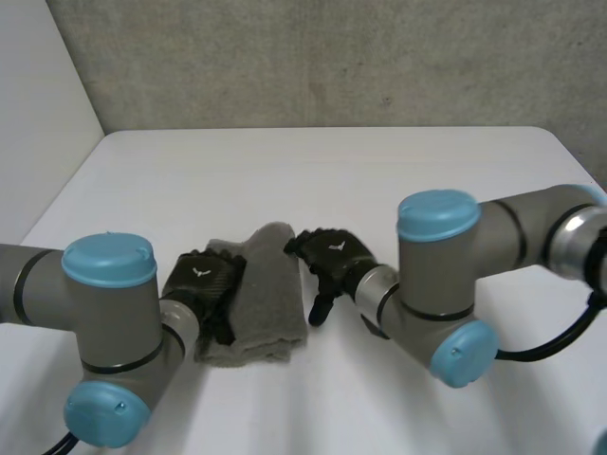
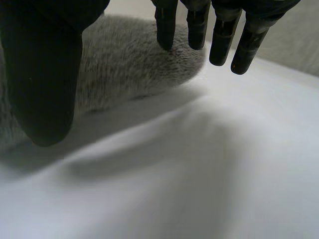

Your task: Fold the laundry

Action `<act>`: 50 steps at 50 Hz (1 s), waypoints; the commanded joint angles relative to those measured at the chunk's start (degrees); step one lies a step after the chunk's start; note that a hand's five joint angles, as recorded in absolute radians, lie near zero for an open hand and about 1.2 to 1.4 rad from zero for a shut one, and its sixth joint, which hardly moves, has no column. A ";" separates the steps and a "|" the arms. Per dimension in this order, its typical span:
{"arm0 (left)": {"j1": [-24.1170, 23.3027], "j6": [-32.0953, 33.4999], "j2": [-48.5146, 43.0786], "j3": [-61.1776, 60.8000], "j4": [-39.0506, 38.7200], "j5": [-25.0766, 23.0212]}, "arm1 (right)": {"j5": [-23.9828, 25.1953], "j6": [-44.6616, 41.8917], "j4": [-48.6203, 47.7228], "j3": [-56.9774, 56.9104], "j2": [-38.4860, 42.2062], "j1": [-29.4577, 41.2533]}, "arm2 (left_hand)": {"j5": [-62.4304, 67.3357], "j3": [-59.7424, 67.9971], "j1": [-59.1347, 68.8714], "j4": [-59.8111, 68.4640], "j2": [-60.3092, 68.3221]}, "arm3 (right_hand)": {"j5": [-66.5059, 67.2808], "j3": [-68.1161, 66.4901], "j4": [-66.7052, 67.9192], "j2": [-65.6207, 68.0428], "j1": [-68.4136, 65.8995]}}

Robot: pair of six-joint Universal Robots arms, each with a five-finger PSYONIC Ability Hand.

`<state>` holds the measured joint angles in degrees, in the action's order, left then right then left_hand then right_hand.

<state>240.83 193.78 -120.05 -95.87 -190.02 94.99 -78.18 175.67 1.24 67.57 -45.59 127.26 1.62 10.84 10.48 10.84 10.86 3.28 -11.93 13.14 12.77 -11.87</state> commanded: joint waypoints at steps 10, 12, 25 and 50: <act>-4.31 2.31 11.23 4.36 0.35 1.07 | -5.31 -6.31 2.98 -4.20 -12.12 -1.74 | 0.28 1.06 1.42 1.06 1.04 | -3.28 1.93 -3.14 -2.77 1.87; -4.67 1.87 12.90 5.68 0.35 1.16 | -6.62 -5.17 2.98 -4.20 -15.37 -3.15 | 0.28 1.06 1.42 1.06 1.04 | -3.28 1.93 -3.14 -2.77 1.87; 2.25 -7.70 27.58 15.79 15.62 1.07 | -18.40 -2.61 4.21 -0.96 -33.67 -13.79 | 1.62 2.40 2.76 2.40 2.38 | -3.28 1.93 -3.14 -2.77 1.87; 6.58 -13.43 32.78 16.06 23.20 -1.92 | -10.80 -7.25 10.18 6.08 -38.10 -12.83 | -0.40 0.38 0.75 0.38 0.37 | -3.28 1.93 -3.14 -2.77 1.87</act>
<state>247.49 180.37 -87.19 -79.53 -166.65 93.01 -96.33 172.43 8.92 74.66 -86.59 112.93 1.47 10.73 10.89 10.73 10.67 3.01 -11.93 13.14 12.77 -10.25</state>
